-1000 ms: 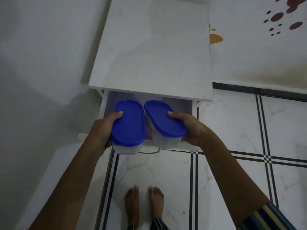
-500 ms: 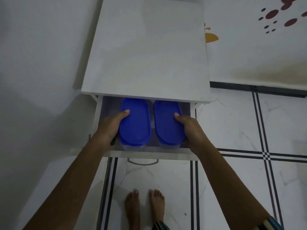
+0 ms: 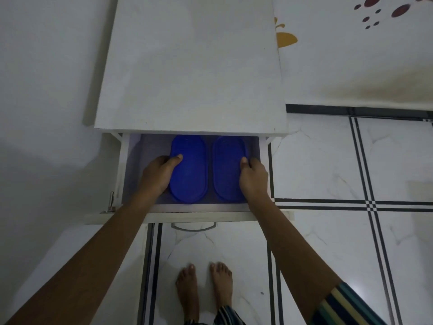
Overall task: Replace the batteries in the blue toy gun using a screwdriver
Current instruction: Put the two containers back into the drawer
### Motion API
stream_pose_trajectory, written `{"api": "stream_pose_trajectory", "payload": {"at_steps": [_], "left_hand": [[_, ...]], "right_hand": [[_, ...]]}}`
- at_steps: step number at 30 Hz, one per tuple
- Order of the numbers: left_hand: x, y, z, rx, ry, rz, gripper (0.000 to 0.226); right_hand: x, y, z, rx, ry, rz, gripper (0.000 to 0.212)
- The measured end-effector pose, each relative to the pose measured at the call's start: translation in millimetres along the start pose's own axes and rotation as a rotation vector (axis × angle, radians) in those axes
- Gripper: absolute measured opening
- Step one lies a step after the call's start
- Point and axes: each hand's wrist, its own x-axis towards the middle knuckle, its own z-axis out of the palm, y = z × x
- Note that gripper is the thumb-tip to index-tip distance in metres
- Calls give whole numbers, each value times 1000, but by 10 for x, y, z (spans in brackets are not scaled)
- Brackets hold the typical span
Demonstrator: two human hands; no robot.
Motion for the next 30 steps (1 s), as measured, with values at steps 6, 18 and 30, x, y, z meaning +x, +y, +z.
{"api": "stream_pose_trajectory", "payload": {"at_steps": [6, 18, 30], "left_hand": [[26, -118, -3, 78, 24, 43, 27], [27, -283, -270, 373, 247, 134, 25], [214, -459, -242, 739, 260, 210, 15]], "right_hand": [[39, -1, 18, -134, -5, 10, 26], [62, -165, 105, -401, 100, -100, 26], [-278, -112, 112, -581, 93, -161, 22]]}}
